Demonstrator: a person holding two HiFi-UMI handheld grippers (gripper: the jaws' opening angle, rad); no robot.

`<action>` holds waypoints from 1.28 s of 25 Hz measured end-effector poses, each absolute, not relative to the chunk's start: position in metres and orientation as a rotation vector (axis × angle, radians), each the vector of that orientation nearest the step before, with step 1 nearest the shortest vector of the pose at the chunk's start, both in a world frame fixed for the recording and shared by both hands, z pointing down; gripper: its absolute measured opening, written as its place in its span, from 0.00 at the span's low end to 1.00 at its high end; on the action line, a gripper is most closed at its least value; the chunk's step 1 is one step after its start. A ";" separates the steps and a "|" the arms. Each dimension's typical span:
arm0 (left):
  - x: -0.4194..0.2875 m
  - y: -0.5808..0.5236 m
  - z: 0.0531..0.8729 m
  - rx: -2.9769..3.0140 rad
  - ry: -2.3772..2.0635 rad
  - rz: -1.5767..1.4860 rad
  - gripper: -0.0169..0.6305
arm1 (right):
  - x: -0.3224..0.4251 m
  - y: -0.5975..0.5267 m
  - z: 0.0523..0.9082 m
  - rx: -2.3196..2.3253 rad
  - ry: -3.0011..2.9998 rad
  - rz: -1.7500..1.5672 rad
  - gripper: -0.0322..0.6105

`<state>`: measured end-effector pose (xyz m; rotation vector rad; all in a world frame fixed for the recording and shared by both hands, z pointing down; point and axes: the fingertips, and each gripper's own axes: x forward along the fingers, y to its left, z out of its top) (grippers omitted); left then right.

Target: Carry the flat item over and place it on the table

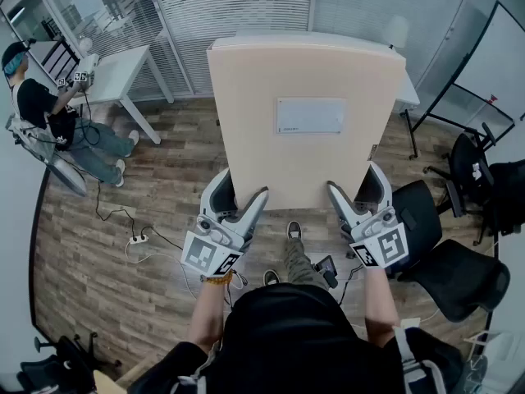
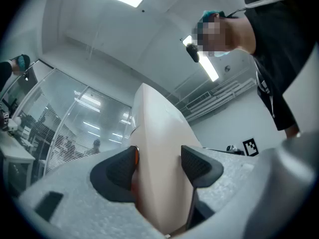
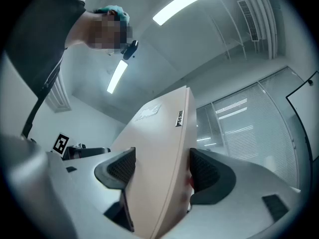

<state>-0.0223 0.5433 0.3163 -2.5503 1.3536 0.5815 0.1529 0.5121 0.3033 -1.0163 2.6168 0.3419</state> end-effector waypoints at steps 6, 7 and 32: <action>-0.027 0.558 0.319 -2.543 1.364 0.578 0.47 | 0.148 0.526 0.305 -1.009 2.623 0.322 0.57; -0.029 0.560 0.320 -2.543 1.366 0.580 0.47 | 0.146 0.528 0.304 -1.001 2.623 0.314 0.57; -0.032 0.504 0.320 -2.559 1.346 0.565 0.47 | 0.143 0.474 0.302 -1.005 2.579 0.253 0.57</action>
